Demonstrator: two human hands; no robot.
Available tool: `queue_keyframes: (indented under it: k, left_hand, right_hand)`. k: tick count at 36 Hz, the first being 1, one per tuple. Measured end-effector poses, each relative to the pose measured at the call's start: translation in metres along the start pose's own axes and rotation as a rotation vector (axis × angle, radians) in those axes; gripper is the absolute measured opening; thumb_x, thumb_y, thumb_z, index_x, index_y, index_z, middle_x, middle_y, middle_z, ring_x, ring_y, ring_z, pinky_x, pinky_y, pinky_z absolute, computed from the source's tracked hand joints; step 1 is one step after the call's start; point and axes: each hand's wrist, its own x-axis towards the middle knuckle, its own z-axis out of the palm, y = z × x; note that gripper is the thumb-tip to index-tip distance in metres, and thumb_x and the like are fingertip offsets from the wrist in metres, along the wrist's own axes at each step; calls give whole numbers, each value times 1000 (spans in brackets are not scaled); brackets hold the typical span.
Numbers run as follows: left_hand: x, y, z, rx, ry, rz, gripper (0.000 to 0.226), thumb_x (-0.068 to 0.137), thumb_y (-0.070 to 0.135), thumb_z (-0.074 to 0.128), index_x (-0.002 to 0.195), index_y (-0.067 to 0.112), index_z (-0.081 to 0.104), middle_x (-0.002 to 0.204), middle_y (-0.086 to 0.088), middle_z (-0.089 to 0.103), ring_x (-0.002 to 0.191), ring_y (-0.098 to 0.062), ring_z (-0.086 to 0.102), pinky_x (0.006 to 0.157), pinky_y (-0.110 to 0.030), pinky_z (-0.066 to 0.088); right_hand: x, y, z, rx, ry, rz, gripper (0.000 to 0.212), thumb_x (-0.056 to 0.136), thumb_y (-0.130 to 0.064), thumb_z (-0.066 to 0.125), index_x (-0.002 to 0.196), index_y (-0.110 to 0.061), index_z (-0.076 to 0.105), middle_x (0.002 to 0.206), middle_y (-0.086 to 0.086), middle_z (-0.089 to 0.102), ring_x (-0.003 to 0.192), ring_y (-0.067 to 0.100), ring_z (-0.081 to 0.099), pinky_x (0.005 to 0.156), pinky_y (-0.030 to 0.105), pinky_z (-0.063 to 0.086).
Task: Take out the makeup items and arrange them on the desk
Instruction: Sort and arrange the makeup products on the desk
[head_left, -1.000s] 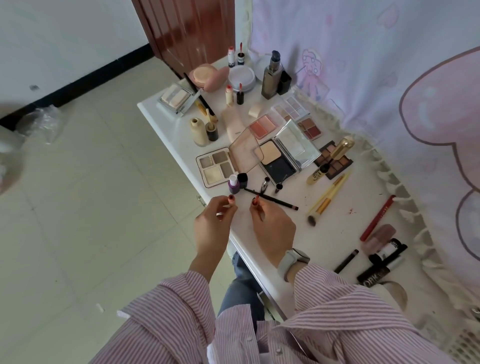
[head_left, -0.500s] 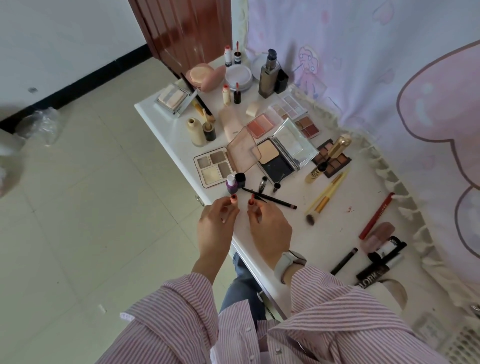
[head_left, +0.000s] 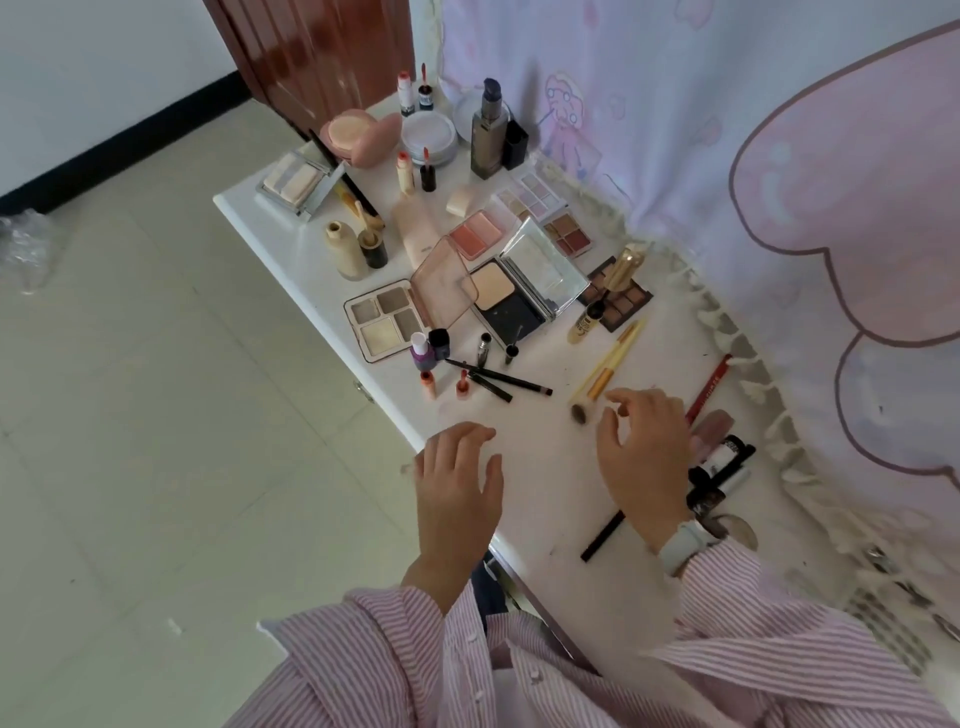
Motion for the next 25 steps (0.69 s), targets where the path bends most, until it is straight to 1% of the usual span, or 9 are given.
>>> queue_keyframes:
  k: [3,5,8,10,16,19,21,23,25]
  left_hand:
    - [-3,11,10,46,-130,77,30,83,29,48,106,16,62,109,1,62,106,-13,47,95,-28,31]
    - [-4,13,16,96,-213,111,36,82,34,46,110,17,62,117,0,61,113,-16,45,99,-34,31]
    - [-8,8,21,167,-295,119,41,81,39,46,113,18,61,126,-5,57,121,-22,42,104,-41,25]
    - [-9,7,20,166,-327,102,41,81,39,45,113,19,61,128,-5,56,123,-22,40,106,-41,23]
    - [-6,10,10,151,-434,63,45,79,41,46,117,20,60,131,-5,54,127,-20,36,109,-37,17]
    - [-5,10,8,174,-448,85,44,80,36,57,122,21,57,137,-4,49,132,-24,37,113,-36,17]
    - [-4,12,5,154,-475,86,47,84,29,62,129,21,52,145,-3,39,139,-22,27,113,-35,7]
    - [-2,14,2,153,-511,83,48,90,30,55,136,23,43,152,2,26,143,-17,13,114,-30,-2]
    - [3,16,-1,183,-558,65,47,93,33,49,139,26,37,154,6,18,143,-13,6,116,-29,-1]
  right_hand:
    - [20,31,-15,-300,-175,194,30,86,-26,53,111,-10,60,111,15,55,104,35,45,87,42,33]
    - [31,43,-24,-403,-250,300,40,86,-31,53,120,-10,53,121,18,49,113,35,39,90,45,33]
    - [40,56,-27,-535,-369,351,46,87,-37,47,123,-9,48,127,20,47,117,35,39,94,45,33]
    - [42,59,-23,-579,-433,347,45,88,-36,43,122,-7,48,127,20,48,118,35,40,97,46,33]
    - [40,47,-14,-478,-403,323,37,84,-18,45,120,-11,46,116,14,56,111,32,43,92,42,31]
    - [38,41,-14,-402,-325,319,36,83,-17,47,118,-9,45,111,13,59,108,31,45,91,42,31]
    - [36,36,-18,-305,-247,321,38,83,-18,49,121,-10,44,114,12,59,111,31,45,92,42,30]
    - [33,30,-27,-157,-158,334,38,86,-17,50,122,-8,46,117,12,58,112,30,46,95,42,33]
    - [28,23,-42,75,-78,367,32,90,-15,48,121,-7,48,117,12,55,104,26,52,90,38,43]
